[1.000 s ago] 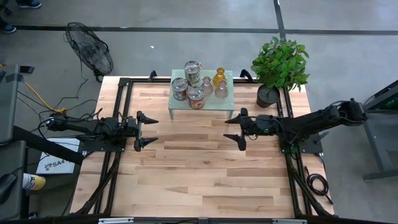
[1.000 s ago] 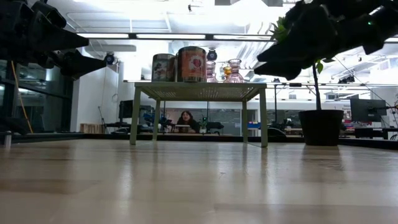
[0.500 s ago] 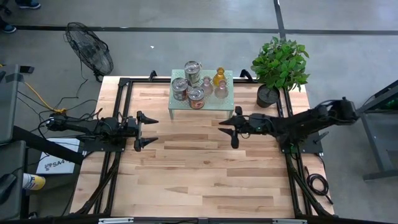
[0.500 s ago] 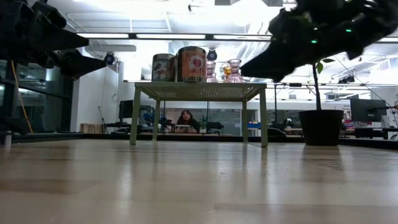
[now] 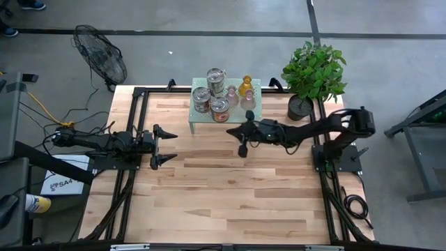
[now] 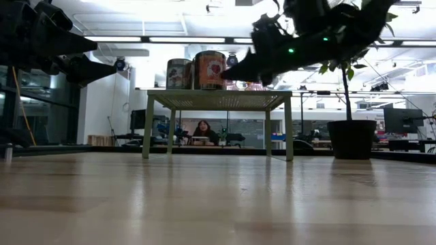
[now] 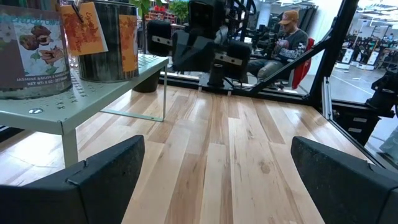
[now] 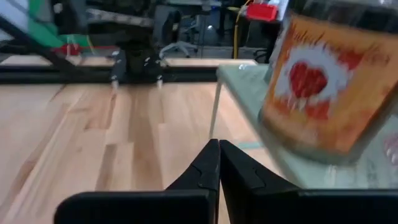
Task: Pick & Place candle stick holders
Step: Put the orange scented candle on the shelf, then return to Home Position
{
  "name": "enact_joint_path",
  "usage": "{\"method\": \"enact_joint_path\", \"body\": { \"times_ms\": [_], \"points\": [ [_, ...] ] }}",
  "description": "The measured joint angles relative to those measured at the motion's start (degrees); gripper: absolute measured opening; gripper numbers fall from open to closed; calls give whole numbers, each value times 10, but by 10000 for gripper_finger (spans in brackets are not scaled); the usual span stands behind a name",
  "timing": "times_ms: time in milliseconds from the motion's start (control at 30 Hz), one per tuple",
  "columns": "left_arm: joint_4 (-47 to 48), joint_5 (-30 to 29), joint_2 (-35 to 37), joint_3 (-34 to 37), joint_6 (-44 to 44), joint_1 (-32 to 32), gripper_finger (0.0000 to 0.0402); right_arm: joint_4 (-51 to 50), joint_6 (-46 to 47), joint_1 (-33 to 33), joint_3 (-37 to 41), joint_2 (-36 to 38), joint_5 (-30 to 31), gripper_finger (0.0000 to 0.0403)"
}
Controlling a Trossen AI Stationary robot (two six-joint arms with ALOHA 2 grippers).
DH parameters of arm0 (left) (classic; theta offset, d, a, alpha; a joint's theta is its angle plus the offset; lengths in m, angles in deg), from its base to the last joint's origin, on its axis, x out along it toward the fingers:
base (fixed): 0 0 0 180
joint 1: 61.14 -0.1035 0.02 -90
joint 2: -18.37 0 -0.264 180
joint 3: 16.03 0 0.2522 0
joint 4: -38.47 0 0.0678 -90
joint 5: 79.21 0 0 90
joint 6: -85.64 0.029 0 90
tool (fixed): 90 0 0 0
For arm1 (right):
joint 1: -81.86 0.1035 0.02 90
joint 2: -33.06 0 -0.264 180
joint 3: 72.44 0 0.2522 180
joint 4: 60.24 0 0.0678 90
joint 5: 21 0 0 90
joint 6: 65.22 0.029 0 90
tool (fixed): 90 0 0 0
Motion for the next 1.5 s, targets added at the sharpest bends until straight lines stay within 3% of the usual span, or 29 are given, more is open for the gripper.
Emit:
{"method": "enact_joint_path", "body": {
  "times_ms": [433, 767, 1267, 1500],
  "points": [
    [0, 0, 0, 0, 0, 0, 399, -34, -1, -11, -68, -47, 122, 1],
    [0, 0, 0, 0, 0, 0, 399, -33, -1, -22, -70, -47, 139, 0],
    [1, 0, 0, 0, 0, 0, 399, -30, -12, -36, -69, -47, 118, 0],
    [1, 0, 0, 0, 0, 0, 399, -29, -10, -13, -28, 0, 117, 0]
  ]
}}
